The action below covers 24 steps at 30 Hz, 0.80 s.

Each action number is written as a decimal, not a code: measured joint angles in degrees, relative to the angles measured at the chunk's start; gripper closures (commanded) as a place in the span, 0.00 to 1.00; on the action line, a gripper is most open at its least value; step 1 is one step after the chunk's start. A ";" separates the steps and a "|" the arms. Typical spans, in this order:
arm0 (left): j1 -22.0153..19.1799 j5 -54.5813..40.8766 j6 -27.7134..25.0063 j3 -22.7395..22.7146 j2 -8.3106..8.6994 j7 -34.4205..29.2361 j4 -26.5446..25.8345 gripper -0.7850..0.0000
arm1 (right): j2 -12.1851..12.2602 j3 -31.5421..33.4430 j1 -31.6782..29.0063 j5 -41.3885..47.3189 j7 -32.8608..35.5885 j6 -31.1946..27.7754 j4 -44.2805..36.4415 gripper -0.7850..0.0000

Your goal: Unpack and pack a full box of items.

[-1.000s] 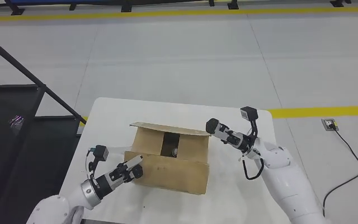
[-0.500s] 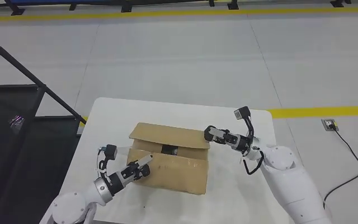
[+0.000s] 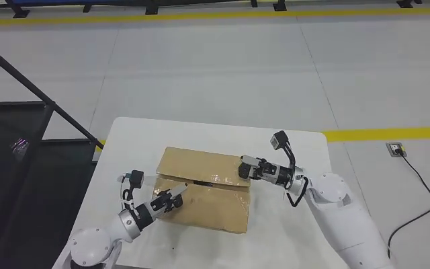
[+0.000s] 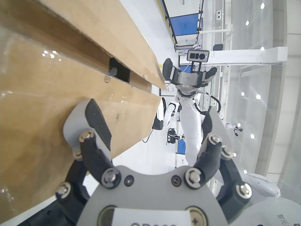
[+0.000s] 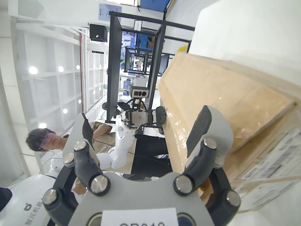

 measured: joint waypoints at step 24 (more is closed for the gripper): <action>1.47 3.50 -0.38 0.14 -0.74 10.41 -3.59 0.00 | 0.40 -1.32 -4.58 -1.28 -0.48 5.59 -2.82 0.00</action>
